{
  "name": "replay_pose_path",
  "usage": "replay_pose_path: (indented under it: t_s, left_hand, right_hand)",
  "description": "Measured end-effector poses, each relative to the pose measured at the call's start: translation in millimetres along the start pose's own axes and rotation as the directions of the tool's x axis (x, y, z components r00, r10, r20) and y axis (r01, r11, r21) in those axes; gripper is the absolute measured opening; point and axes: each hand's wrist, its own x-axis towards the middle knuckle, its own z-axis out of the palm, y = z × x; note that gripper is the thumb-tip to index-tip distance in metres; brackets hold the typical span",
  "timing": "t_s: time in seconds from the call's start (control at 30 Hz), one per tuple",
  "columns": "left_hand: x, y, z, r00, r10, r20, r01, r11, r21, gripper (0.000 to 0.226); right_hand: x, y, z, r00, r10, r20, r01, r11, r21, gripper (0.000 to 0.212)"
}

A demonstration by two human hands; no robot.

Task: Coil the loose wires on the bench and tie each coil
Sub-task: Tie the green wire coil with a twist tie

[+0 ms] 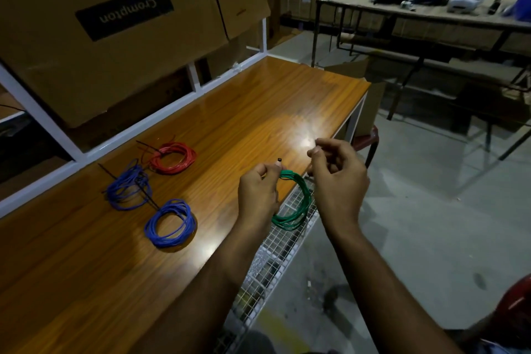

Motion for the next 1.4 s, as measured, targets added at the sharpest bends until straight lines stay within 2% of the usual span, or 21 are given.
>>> replay_pose_path:
  t_s: [0.13,0.23,0.33,0.57,0.73,0.97,1.4]
  left_hand:
    - [-5,0,2,0.999,0.036,-0.008,-0.036,0.999,0.011,0.019]
    - [-8,-2,3,0.997,0.07,-0.032,-0.07,0.997,0.023,0.02]
    - [-10,-3,4,0.995,0.091,-0.028,-0.09,0.996,0.027,0.021]
    - [-18,-1,8,0.993,0.113,-0.03,-0.111,0.991,0.076,0.02]
    - [-18,-1,5,0.995,0.085,-0.045,-0.082,0.995,0.05,0.019]
    - [-17,-3,6,0.994,0.101,-0.035,-0.097,0.991,0.091,0.019]
    - [-12,-5,4,0.987,0.158,0.013,-0.158,0.978,0.138,0.018]
  right_hand:
    - [-2,5,-5,0.981,-0.168,0.095,0.185,0.957,-0.223,0.017]
    - [-4,8,-9,0.931,-0.314,0.184,0.359,0.876,-0.321,0.017]
    - [-6,9,-11,0.894,-0.375,0.247,0.445,0.81,-0.381,0.019]
    - [-11,9,-12,0.885,-0.411,0.219,0.465,0.751,-0.469,0.01]
    - [-10,13,-11,0.88,-0.405,0.249,0.475,0.765,-0.435,0.006]
    - [-10,17,-11,0.849,-0.427,0.31,0.526,0.74,-0.42,0.01]
    - [-8,17,-10,0.841,-0.449,0.301,0.54,0.719,-0.437,0.01]
